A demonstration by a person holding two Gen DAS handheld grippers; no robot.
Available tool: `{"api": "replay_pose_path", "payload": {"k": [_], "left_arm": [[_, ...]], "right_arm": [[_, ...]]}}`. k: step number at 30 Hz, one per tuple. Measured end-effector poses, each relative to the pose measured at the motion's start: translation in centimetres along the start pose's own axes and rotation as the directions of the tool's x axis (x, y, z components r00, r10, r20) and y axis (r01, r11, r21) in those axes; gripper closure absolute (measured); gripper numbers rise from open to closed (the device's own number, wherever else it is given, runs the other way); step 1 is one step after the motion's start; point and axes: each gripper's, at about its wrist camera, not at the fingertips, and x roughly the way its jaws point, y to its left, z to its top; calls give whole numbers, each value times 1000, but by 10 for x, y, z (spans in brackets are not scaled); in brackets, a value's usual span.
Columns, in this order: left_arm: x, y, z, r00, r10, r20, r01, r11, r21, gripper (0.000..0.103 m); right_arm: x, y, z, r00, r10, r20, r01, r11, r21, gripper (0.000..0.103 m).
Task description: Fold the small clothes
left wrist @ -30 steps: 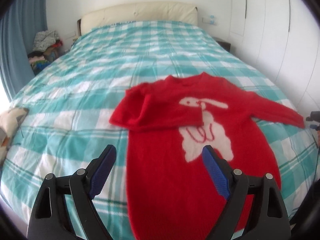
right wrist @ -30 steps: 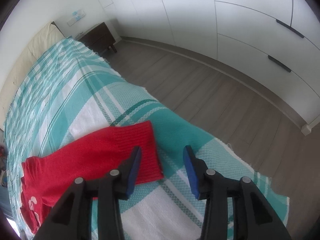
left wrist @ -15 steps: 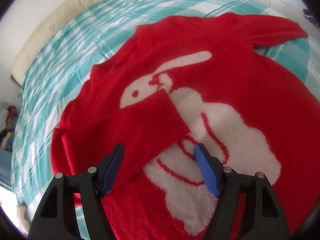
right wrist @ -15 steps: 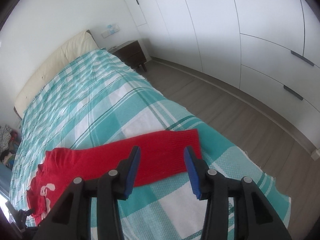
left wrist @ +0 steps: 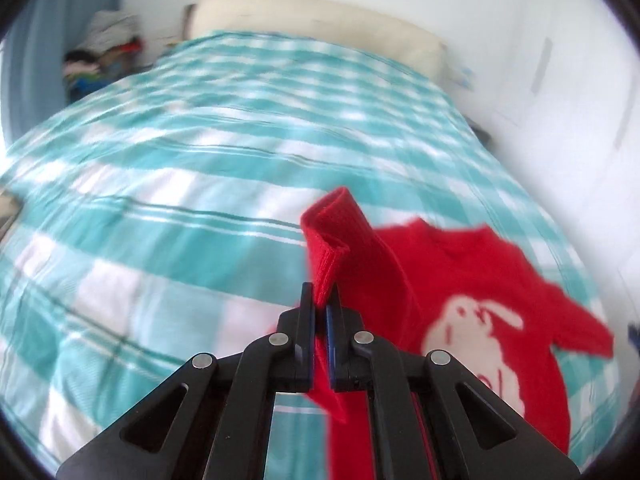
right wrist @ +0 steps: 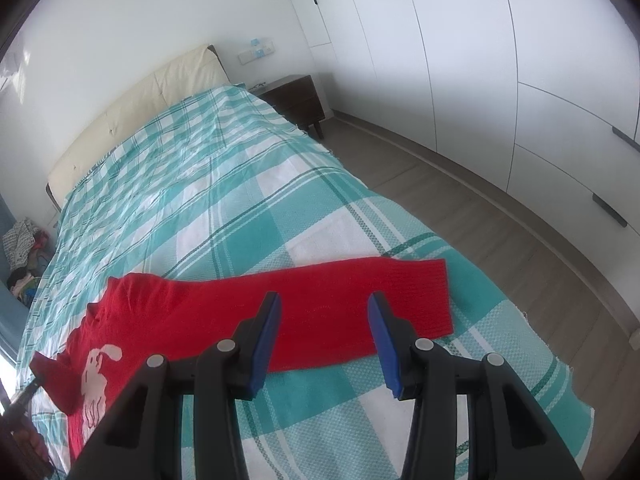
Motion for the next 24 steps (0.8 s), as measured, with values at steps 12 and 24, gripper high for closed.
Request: {"api": "replay_pose_path", "payload": {"k": [12,24], "left_arm": [[-4,206,-51,852,478,-214,-520,724,-453,100],[22,221,-74,793,501,-346,-604,722,-337,85]], "right_arm": [[13,45,-17,1000,9,-18,-11,993,-122,58],[16,56,-20,999,29,-28,-33,988,-148,57]]}}
